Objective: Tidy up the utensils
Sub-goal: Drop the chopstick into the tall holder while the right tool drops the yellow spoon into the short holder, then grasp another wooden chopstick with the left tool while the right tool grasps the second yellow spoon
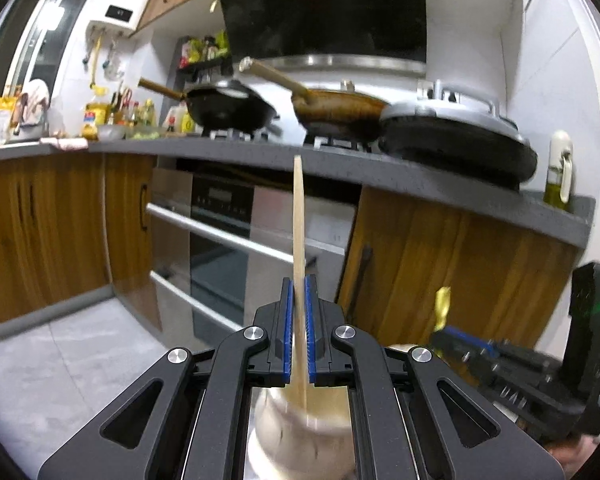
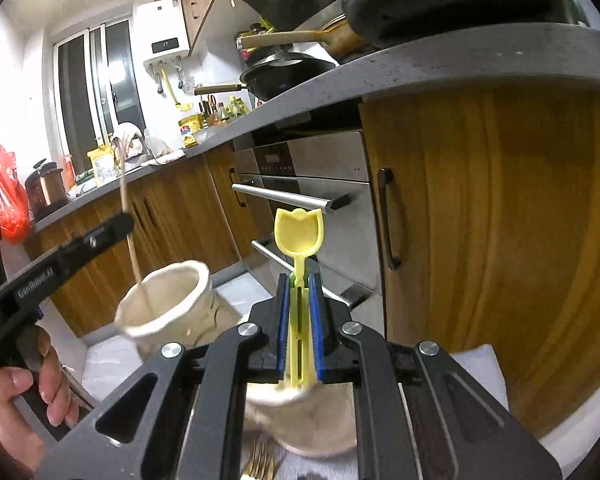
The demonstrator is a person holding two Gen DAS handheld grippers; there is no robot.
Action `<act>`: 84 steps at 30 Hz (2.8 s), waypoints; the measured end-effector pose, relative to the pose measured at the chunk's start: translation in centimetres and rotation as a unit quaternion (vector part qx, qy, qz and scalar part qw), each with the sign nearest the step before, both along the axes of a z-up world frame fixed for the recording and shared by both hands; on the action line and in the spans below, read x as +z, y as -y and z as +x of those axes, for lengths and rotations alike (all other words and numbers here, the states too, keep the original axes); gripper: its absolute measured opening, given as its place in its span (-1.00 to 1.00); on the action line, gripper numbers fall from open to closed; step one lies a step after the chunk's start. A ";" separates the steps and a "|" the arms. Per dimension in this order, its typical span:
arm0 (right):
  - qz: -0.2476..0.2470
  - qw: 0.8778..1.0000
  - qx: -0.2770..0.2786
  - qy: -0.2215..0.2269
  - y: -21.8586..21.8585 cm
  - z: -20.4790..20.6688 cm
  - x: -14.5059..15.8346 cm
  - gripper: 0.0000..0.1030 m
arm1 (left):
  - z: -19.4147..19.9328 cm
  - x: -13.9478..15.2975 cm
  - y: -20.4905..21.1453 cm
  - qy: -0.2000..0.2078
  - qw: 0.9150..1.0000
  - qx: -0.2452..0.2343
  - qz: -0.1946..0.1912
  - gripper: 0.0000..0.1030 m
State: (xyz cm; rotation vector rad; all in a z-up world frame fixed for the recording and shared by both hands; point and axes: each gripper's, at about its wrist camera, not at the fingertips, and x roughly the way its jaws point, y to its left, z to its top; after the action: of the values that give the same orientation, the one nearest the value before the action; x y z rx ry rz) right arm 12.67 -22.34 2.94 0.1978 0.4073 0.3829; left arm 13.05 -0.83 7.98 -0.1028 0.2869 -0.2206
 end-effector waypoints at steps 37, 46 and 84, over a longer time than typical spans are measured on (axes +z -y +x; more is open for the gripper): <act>-0.050 0.994 -0.059 0.072 1.6 -8.2 0.0 0.91 | -7.6 -1.1 -1.4 -0.022 0.995 0.082 0.056 0.89; -0.068 0.993 -0.083 0.042 2.0 -10.7 -1.8 0.91 | -10.3 -4.3 -1.5 -0.071 0.992 0.087 0.065 0.90; -0.084 0.988 -0.059 -0.114 2.3 -10.1 -6.7 0.91 | -12.3 -13.0 2.5 -0.293 0.942 0.000 0.167 0.23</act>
State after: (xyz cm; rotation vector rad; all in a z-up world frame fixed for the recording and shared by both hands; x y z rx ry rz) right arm 2.58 -24.64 -3.72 0.1009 0.6468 0.2087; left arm 0.77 -3.36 -4.98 0.1747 0.9132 -0.1337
